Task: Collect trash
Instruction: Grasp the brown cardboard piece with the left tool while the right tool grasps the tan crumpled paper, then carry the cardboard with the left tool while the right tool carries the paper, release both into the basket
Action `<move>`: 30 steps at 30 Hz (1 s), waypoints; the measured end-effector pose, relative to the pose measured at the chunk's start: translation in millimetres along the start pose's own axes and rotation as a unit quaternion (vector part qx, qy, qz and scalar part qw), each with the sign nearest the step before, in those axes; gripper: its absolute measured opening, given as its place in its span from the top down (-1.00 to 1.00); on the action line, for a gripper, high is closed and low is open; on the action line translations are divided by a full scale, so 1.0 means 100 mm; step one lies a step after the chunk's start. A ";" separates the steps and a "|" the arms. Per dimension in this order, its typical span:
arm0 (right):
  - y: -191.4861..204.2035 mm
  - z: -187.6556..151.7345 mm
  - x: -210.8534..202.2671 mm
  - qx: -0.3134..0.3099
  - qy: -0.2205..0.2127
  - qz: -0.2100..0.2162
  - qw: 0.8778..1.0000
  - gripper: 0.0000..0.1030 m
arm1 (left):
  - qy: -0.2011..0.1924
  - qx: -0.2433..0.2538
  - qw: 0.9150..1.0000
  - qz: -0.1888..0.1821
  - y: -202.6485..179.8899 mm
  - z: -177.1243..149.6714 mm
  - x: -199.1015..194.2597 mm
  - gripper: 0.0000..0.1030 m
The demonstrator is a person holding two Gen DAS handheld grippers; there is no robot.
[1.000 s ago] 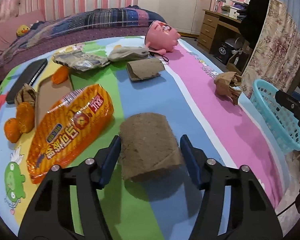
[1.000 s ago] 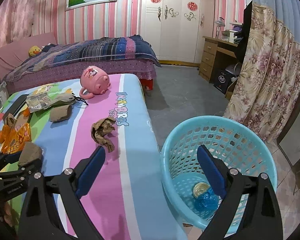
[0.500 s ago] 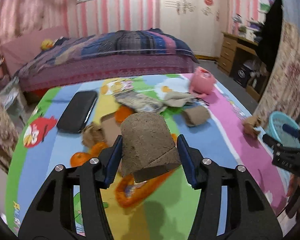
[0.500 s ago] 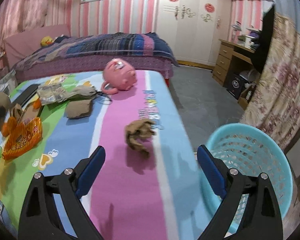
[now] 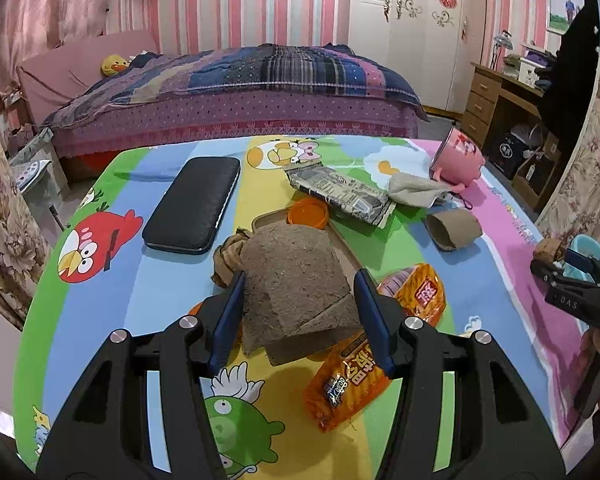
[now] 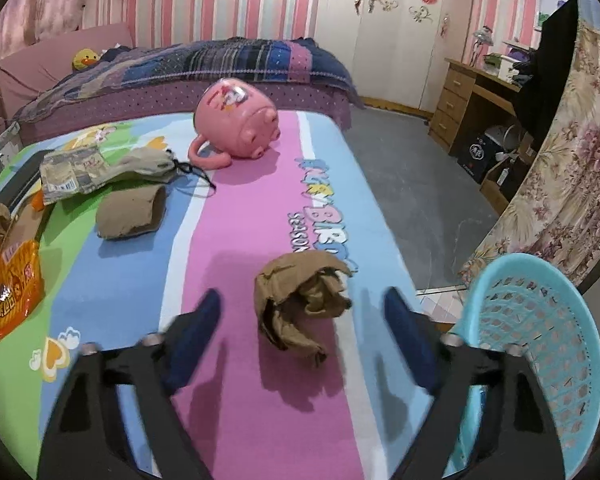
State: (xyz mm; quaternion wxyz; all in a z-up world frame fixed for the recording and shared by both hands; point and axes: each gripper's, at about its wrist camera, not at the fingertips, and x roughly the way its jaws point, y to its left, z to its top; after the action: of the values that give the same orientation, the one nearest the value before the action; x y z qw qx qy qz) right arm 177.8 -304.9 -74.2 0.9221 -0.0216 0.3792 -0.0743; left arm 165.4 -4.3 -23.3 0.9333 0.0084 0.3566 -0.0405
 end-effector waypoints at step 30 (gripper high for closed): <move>0.08 0.01 -0.62 -0.040 -0.058 0.050 0.996 0.30 | -0.014 0.008 1.000 -0.007 -0.16 -0.06 -0.02 -0.04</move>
State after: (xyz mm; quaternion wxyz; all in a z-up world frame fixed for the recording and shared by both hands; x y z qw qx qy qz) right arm 136.2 -288.0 -31.3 0.9434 -0.0438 0.3284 -0.0120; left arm 158.9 -19.4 -26.0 0.9379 0.0129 0.3429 -0.0504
